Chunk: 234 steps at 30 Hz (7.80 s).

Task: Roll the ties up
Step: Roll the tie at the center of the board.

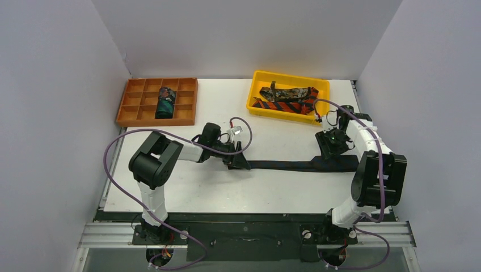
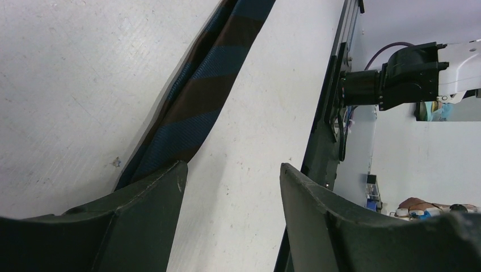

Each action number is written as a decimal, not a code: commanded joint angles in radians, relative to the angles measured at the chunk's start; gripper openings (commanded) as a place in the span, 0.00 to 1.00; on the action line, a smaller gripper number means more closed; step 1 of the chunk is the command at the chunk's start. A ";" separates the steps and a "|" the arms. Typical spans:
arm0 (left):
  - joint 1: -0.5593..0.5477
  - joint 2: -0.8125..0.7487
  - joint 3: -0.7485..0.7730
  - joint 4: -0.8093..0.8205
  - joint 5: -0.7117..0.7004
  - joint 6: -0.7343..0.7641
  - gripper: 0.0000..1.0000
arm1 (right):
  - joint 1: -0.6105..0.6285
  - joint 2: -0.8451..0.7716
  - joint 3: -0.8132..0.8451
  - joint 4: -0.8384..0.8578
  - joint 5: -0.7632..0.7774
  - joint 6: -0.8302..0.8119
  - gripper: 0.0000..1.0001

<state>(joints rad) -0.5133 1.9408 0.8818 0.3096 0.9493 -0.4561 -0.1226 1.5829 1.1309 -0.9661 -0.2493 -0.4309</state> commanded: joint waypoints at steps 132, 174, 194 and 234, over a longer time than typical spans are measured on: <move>0.041 -0.454 0.017 -0.656 -0.320 1.100 0.79 | 0.399 0.145 0.174 0.150 -0.388 0.302 0.35; 0.150 -0.398 -0.301 0.060 -0.226 -0.200 0.78 | 0.534 0.155 0.066 0.423 -0.443 0.602 0.28; 0.083 -0.134 -0.168 0.230 -0.124 -0.316 0.27 | 0.587 0.404 0.084 0.466 -0.450 0.669 0.00; -0.084 0.079 0.086 0.261 -0.094 -0.381 0.33 | 0.418 0.246 0.051 0.287 -0.621 0.556 0.42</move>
<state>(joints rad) -0.5858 1.9522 0.9142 0.5430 0.8467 -0.8101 0.2981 1.8702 1.2011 -0.6655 -0.8177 0.1390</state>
